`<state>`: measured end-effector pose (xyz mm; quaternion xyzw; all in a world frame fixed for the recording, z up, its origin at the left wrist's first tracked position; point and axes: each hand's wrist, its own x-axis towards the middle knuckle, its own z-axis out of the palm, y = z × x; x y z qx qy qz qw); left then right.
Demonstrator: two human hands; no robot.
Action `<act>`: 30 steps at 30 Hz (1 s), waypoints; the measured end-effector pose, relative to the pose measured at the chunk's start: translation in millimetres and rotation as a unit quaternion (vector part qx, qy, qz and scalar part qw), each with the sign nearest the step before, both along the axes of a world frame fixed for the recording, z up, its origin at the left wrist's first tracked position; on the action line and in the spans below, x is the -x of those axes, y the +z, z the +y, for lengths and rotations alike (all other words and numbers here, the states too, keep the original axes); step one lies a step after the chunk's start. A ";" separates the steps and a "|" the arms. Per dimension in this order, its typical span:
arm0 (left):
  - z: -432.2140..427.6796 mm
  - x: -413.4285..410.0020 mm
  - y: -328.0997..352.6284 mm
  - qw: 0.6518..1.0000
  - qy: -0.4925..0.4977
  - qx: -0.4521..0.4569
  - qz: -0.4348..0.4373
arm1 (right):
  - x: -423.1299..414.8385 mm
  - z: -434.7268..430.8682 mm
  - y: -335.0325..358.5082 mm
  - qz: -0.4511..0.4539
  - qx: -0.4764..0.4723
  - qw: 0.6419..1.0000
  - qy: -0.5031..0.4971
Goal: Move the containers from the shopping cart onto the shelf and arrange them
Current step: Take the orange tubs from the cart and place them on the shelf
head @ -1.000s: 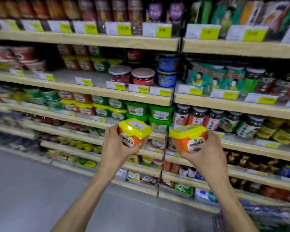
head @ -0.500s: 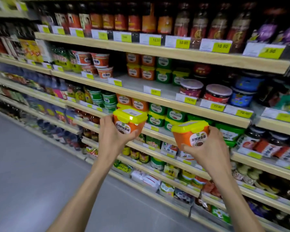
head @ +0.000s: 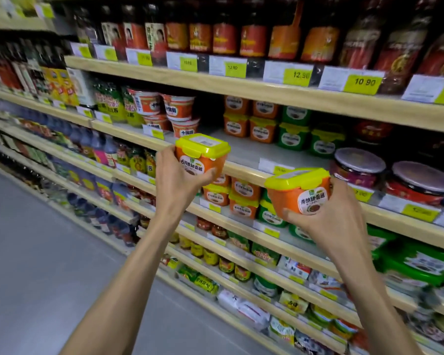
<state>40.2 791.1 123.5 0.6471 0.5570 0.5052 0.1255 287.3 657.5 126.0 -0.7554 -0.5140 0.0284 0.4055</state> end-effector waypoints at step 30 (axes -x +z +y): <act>210.6 -41.2 -18.7 1.000 0.008 0.021 -0.016 | 54.9 126.4 21.5 0.049 -0.006 0.997 -0.062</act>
